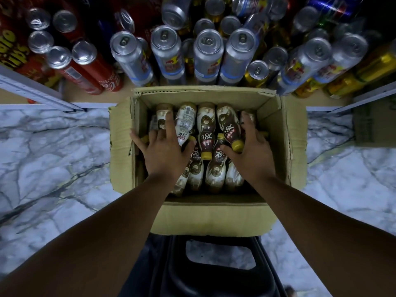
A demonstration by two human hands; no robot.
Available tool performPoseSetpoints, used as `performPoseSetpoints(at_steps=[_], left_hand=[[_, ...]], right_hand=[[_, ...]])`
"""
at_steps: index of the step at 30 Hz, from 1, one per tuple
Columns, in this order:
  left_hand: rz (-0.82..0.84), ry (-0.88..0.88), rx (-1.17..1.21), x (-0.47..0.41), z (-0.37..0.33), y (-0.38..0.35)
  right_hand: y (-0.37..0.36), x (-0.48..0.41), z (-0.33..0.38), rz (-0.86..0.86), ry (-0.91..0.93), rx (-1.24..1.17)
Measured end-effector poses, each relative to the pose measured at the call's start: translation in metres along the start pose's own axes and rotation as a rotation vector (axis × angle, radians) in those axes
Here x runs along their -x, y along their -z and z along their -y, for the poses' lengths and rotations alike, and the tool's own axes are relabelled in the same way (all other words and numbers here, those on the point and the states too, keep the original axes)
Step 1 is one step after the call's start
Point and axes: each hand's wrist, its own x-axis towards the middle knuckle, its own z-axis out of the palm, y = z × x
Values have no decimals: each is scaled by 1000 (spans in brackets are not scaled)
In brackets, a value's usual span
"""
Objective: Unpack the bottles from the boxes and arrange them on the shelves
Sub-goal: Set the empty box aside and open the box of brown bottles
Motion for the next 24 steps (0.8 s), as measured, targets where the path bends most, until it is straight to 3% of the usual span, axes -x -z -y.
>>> performPoseSetpoints(at_steps=[8,14,20,24], left_hand=[[-121,27,205,0,3,-6],[-78,107,763,-13,-1,40],[-8,-36,1012,-39,0,105],[62,-194,1006,-48,-3,145]], right_hand=[[-4,-5,-1,-96,-43,-209],[29,-10,27,-118,-28,-514],[69,-20,48,-81,88,-620],[103,-27,69,-26,201,-594]])
